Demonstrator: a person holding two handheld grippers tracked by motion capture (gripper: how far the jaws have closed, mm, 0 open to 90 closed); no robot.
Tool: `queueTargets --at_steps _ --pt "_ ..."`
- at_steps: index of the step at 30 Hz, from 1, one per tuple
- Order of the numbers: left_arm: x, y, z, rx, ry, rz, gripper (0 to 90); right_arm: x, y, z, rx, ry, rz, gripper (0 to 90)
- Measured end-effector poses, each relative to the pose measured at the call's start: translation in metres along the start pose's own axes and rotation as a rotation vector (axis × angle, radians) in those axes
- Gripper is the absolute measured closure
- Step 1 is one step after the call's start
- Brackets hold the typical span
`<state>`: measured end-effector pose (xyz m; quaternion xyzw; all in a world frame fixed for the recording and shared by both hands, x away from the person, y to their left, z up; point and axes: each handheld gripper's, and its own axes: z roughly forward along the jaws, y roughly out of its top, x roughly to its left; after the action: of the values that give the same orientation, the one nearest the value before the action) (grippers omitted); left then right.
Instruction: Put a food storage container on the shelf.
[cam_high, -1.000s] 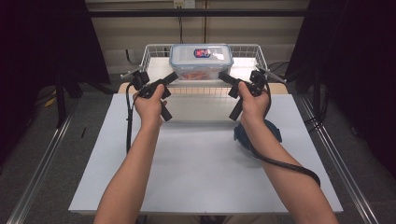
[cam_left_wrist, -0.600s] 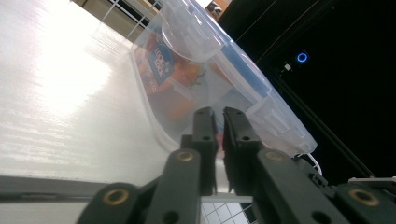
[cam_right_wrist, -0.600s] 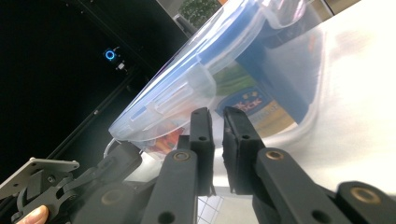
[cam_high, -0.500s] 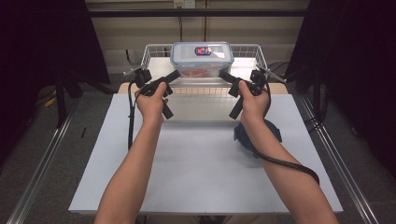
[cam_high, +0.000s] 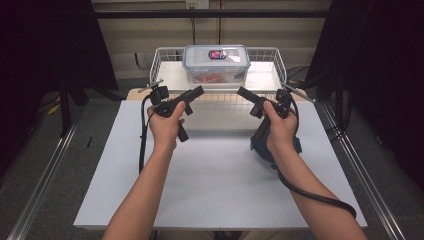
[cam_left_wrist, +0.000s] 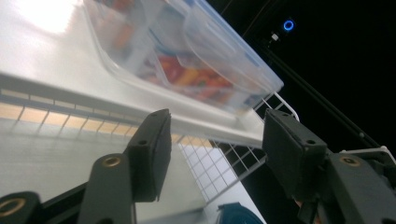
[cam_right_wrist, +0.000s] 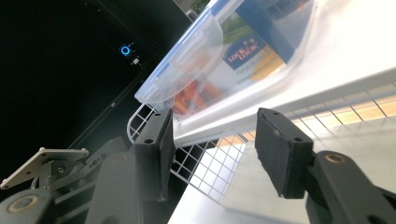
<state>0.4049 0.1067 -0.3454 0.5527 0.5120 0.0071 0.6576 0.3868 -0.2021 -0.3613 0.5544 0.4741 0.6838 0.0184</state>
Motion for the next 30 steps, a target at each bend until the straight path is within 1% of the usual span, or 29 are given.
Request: queueTargets --at_steps 2,3,4,5,7,8,9,10,11,12,13,14,15,16,17,18,19,20,21,22,23,24,26,28,30 --pt "-0.002 -0.004 -0.001 -0.001 -0.008 0.003 36.9 -0.002 -0.003 -0.006 -0.004 0.006 -0.009 45.5" --pt "-0.003 -0.007 -0.002 -0.004 -0.024 -0.009 34.5 -0.002 -0.003 -0.008 0.0 0.006 -0.005 44.5" --pt "-0.003 -0.009 -0.003 0.006 -0.029 0.002 30.9 -0.003 -0.004 -0.011 0.001 0.007 -0.01 42.4" --pt "-0.005 -0.013 -0.003 0.008 -0.04 -0.003 29.1 -0.003 -0.005 -0.015 0.002 0.011 -0.006 40.5" --pt "-0.005 -0.018 -0.003 0.024 -0.064 -0.013 25.5 -0.005 -0.006 -0.021 0.0 0.01 -0.012 37.2" --pt "-0.005 -0.022 -0.002 0.033 -0.065 -0.016 23.5 -0.006 -0.007 -0.024 0.003 0.007 -0.017 35.7" --pt "-0.005 -0.024 -0.002 0.039 -0.07 -0.025 22.0 -0.007 -0.008 -0.028 0.008 0.005 -0.024 34.0" --pt "-0.004 -0.027 -0.002 0.047 -0.086 -0.034 21.4 -0.008 -0.008 -0.03 0.01 0.006 -0.029 32.7" --pt "-0.004 -0.03 -0.001 0.063 -0.091 -0.05 20.7 -0.009 -0.009 -0.033 0.014 0.002 -0.033 32.0" --pt "-0.004 -0.033 0.0 0.084 -0.103 -0.045 18.7 -0.01 -0.01 -0.036 0.018 -0.003 -0.036 31.0" --pt "-0.005 -0.035 0.001 0.088 -0.106 -0.047 17.4 -0.012 -0.011 -0.039 0.019 -0.001 -0.04 30.0" --pt "-0.005 -0.038 0.001 0.095 -0.102 -0.044 16.7 -0.013 -0.012 -0.042 0.031 -0.004 -0.035 29.4" --pt "-0.004 -0.041 0.003 0.106 -0.105 -0.04 15.9 -0.015 -0.012 -0.045 0.033 -0.009 -0.04 28.8" --pt "-0.005 -0.043 0.004 0.11 -0.107 -0.048 15.5 -0.017 -0.013 -0.048 0.031 -0.014 -0.041 28.0" --pt "-0.004 -0.046 0.005 0.116 -0.11 -0.044 15.0 -0.018 -0.014 -0.05 0.032 -0.013 -0.038 27.5" --pt "-0.004 -0.049 0.007 0.128 -0.109 -0.042 14.6 -0.019 -0.014 -0.053 0.034 -0.013 -0.043 27.3" --pt "-0.002 -0.051 0.009 0.156 -0.107 -0.029 14.0 -0.021 -0.014 -0.055 0.032 -0.015 -0.045 27.1" --pt "-0.002 -0.053 0.011 0.166 -0.116 -0.045 12.3 -0.024 -0.015 -0.058 0.026 -0.021 -0.054 26.8" --pt "0.0 -0.056 0.012 0.187 -0.12 -0.038 11.7 -0.025 -0.016 -0.06 0.025 -0.023 -0.052 26.6" --pt "0.0 -0.058 0.014 0.197 -0.128 -0.057 11.7 -0.027 -0.017 -0.062 0.025 -0.022 -0.05 26.3" --pt "0.001 -0.061 0.016 0.2 -0.132 -0.065 11.7 -0.029 -0.018 -0.065 0.029 -0.025 -0.044 26.2" --pt "0.002 -0.063 0.018 0.211 -0.136 -0.059 11.7 -0.032 -0.019 -0.067 0.027 -0.027 -0.046 25.7" --pt "0.001 -0.067 0.021 0.222 -0.136 -0.068 11.7 -0.036 -0.02 -0.071 0.028 -0.043 -0.053 25.3" --pt "0.003 -0.071 0.024 0.234 -0.134 -0.058 11.6 -0.039 -0.021 -0.075 0.029 -0.052 -0.054 24.9" --pt "0.004 -0.075 0.026 0.248 -0.135 -0.077 10.8 -0.042 -0.021 -0.08 0.032 -0.07 -0.063 24.6"
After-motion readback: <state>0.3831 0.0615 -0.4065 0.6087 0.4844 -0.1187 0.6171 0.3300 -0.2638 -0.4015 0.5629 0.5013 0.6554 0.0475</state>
